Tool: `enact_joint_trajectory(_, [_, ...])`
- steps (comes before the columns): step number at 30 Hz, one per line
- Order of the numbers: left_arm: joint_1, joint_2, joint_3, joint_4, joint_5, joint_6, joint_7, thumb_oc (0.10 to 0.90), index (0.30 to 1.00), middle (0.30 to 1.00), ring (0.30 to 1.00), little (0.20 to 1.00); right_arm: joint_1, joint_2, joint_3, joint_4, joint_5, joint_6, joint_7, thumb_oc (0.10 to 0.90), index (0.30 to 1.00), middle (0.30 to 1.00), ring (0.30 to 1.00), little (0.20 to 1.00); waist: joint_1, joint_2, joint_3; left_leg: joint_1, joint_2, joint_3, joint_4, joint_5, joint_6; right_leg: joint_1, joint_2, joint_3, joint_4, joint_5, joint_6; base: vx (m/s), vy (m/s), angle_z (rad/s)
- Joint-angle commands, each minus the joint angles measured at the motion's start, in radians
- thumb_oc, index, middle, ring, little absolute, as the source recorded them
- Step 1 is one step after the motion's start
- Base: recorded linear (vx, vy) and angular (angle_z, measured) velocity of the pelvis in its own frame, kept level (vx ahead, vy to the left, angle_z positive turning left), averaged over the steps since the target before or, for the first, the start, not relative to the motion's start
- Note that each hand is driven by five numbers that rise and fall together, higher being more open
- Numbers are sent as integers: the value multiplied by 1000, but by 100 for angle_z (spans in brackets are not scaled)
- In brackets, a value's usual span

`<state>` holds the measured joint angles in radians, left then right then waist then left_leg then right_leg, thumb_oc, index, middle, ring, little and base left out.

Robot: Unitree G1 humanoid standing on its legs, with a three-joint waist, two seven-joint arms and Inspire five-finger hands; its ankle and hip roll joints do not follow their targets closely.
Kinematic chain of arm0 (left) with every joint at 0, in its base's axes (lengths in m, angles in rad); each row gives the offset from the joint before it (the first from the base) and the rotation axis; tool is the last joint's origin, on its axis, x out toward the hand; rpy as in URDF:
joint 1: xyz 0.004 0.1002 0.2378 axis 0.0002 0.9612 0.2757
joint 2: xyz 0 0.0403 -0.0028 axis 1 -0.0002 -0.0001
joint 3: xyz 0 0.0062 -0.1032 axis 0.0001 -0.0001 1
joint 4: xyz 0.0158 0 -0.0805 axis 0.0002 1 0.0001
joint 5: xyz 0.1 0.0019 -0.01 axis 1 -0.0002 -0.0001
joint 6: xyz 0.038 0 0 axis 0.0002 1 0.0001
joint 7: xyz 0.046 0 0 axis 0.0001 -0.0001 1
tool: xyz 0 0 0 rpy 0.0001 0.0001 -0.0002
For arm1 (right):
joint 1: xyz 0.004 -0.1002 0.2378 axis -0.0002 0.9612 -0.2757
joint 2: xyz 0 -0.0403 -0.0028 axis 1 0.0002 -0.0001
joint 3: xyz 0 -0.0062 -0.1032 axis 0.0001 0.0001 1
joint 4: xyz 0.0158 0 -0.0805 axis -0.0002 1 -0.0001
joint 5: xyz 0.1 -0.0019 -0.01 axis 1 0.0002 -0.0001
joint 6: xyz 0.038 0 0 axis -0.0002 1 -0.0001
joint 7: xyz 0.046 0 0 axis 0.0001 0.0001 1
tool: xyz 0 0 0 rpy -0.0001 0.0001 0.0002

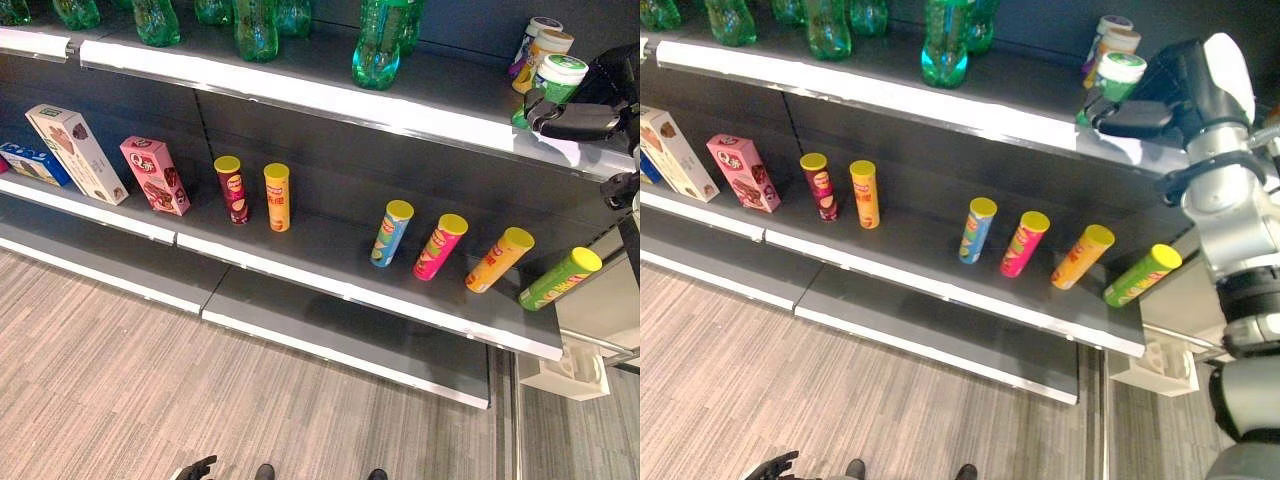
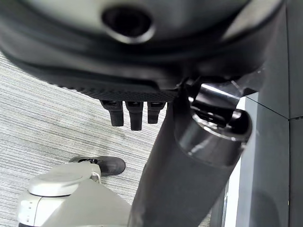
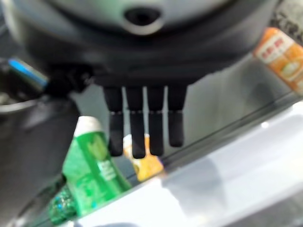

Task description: Put the goods on the table back onto the shelves and tidy them up.

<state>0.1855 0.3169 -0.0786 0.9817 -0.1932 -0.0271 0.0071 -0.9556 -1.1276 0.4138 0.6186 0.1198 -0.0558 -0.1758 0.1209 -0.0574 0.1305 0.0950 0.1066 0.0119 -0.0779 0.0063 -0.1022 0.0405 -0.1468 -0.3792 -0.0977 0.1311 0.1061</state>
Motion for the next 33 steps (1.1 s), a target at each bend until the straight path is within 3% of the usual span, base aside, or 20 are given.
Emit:
enact_joint_trajectory(1, [-19, 63, -69, 17, 9, -31, 13, 800, 900, 900, 900, 900, -179, -59, 61, 21, -11, -31, -40, 800, 900, 900, 900, 900, 14, -54, -55, -46, 27, 46, -9, -11, -28, 69, -67, 8, 10, -89, 88, 0, 0, 0])
enact_joint_trajectory(13, [-24, 62, -69, 20, 13, -27, 16, 800, 900, 900, 900, 900, -185, -74, 28, -3, -12, -33, -78, 800, 900, 900, 900, 900, 4, -54, -62, -36, 25, 53, -9, -19, -23, 67, -69, 22, 10, -87, 91, 0, 0, 0])
enact_joint_trajectory(16, [-27, 55, -57, 27, 14, -25, 18, 800, 900, 900, 900, 900, -134, -109, -54, -87, 1, -46, -109, 800, 900, 900, 900, 900, -7, -53, -64, -34, 25, 57, -9, -23, -22, 65, -70, 25, 10, -85, 93, 0, 0, 0])
enact_joint_trajectory(20, [-24, 42, -35, 34, 20, -19, 16, 800, 900, 900, 900, 900, -16, -159, -213, -235, 27, -84, -148, 800, 900, 900, 900, 900, -23, -51, -66, -32, 22, 64, -9, -28, -20, 59, -73, 31, 10, -82, 97, -2, 21, -8])
enact_joint_trajectory(25, [-15, 22, 1, 54, 44, -15, 12, 800, 900, 900, 900, 900, 253, -194, -521, -503, 2, -132, -173, 800, 900, 900, 900, 900, -55, -54, -71, -26, 18, 85, -9, -40, -13, 42, -78, 52, 10, -70, 108, -11, 29, -10])
enact_joint_trajectory(28, [-17, 26, 1, 63, 64, -15, 7, 800, 900, 900, 900, 900, 385, -188, -646, -577, -9, -134, -164, 800, 900, 900, 900, 900, -62, -62, -70, -21, 14, 102, -9, -45, -9, 32, -81, 67, 10, -61, 113, -27, 44, -21])
enact_joint_trajectory(33, [-27, 42, -3, 45, 94, -24, 3, 800, 900, 900, 900, 900, 616, -152, -830, -667, -12, -136, -137, 800, 900, 900, 900, 900, -124, -72, -48, 1, -5, 155, -9, -63, 17, -21, -94, 140, 16, -15, 135, -65, 92, -47])
